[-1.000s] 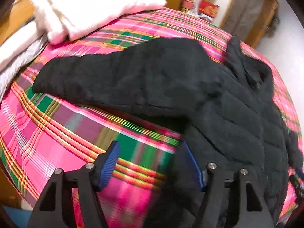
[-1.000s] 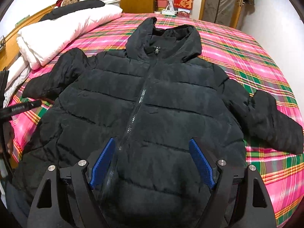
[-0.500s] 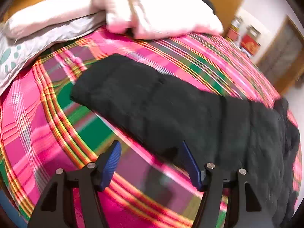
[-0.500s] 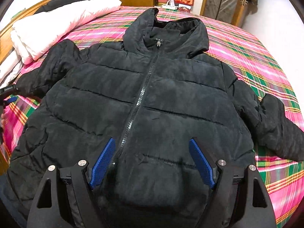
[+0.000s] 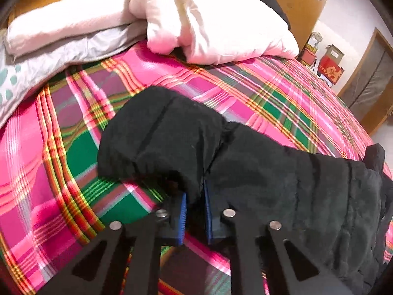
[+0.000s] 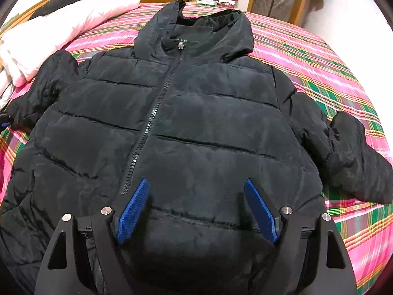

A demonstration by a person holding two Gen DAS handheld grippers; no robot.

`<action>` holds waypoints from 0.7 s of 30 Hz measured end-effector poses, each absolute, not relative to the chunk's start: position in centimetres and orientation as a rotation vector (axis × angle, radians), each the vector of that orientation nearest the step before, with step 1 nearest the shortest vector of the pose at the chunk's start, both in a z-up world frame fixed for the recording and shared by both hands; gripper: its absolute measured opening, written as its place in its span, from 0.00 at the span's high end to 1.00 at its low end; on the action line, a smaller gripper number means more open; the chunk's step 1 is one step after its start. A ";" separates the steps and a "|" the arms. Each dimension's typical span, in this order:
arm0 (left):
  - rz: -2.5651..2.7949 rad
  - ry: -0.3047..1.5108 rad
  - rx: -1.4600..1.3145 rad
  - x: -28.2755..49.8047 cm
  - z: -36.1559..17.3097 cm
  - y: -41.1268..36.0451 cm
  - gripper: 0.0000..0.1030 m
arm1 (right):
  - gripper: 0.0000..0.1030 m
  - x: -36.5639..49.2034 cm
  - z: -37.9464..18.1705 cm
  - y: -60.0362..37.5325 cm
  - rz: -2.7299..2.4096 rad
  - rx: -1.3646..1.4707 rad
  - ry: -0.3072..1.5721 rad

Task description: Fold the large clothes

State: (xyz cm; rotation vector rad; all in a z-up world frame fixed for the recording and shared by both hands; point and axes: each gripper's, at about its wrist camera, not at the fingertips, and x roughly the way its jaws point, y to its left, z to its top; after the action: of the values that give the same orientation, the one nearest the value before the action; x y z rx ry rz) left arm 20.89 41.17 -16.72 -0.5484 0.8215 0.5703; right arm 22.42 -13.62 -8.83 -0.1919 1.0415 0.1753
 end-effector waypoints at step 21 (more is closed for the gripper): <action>-0.042 0.522 -0.398 23.6 7.1 20.4 0.92 | 0.22 18.0 -4.2 -20.4 0.127 -0.034 0.957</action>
State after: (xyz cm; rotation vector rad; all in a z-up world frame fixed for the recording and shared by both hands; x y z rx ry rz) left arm 23.65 20.45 7.09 -0.3983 0.5223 -0.0417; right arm 17.97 -20.45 -4.19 -0.0343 0.9565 0.1266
